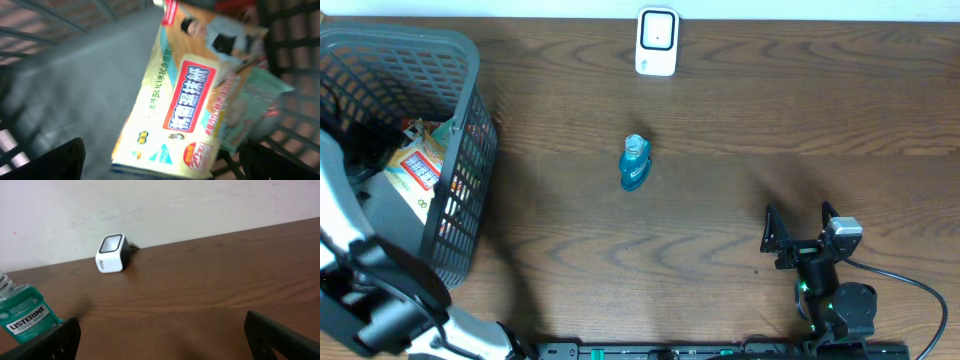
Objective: Scan the item barcode
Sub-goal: 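Grasp the yellow snack bag in the basket with the left gripper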
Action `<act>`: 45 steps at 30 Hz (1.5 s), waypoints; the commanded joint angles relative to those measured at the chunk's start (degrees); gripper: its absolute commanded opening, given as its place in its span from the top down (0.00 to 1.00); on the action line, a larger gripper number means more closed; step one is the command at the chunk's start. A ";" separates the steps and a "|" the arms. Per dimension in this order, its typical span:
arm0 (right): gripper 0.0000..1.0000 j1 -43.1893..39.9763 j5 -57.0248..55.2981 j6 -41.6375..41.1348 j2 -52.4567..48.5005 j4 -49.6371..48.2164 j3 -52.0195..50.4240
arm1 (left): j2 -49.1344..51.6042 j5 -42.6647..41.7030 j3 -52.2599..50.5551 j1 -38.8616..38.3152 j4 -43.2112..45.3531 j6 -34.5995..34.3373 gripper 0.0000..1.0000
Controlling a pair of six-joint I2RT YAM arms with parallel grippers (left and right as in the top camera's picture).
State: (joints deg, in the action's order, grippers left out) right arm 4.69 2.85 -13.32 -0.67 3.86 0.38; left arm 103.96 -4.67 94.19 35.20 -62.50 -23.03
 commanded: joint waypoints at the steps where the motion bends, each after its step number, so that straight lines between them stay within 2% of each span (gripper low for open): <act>1: 0.01 -0.31 0.11 0.55 0.35 0.24 -0.07 | 4.26 -1.27 -0.37 -0.83 0.33 3.02 0.02; 13: 0.01 -0.31 0.11 0.55 0.35 0.22 -0.07 | 16.83 -0.68 -0.83 -4.83 2.40 4.17 0.03; 15: 0.01 -0.31 0.11 0.55 0.35 0.24 -0.07 | 17.57 -0.70 -1.22 -5.70 2.69 4.20 0.22; 17: 0.01 -0.31 0.11 0.55 0.35 0.24 -0.07 | 17.73 -0.68 -1.68 -6.56 2.84 4.63 0.56; 19: 0.01 -0.31 0.11 0.55 0.35 0.24 -0.07 | 17.68 -0.70 -1.73 -7.13 2.69 5.27 0.80; 20: 0.01 -0.31 0.11 0.55 0.35 0.24 -0.07 | 17.38 -0.66 -1.70 -7.30 2.43 5.49 0.89; 21: 0.01 -0.31 0.11 0.55 0.35 0.24 -0.07 | 17.05 -0.66 -1.70 -7.30 2.19 5.73 0.92; 26: 0.01 -0.31 0.11 0.55 0.35 0.24 -0.07 | 11.56 2.78 -0.57 -6.12 -0.07 5.88 0.92; 30: 0.01 -0.31 0.11 0.55 0.35 0.24 -0.07 | 2.10 4.66 0.63 -3.78 -0.09 5.84 0.93; 37: 0.01 -0.31 0.11 0.55 0.35 0.24 -0.07 | -17.64 3.74 1.51 0.39 5.03 2.51 0.92; 43: 0.01 -0.31 0.11 0.55 0.35 0.24 -0.07 | -31.58 3.74 1.51 0.76 9.77 0.90 0.92; 45: 0.01 -0.31 0.11 0.55 0.35 0.24 -0.07 | -35.52 3.76 1.51 0.79 10.16 -1.81 0.92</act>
State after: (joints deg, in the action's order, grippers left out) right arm 4.67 2.85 -13.32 -0.69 3.88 0.38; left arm 72.18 -1.17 94.70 35.88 -52.93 -21.30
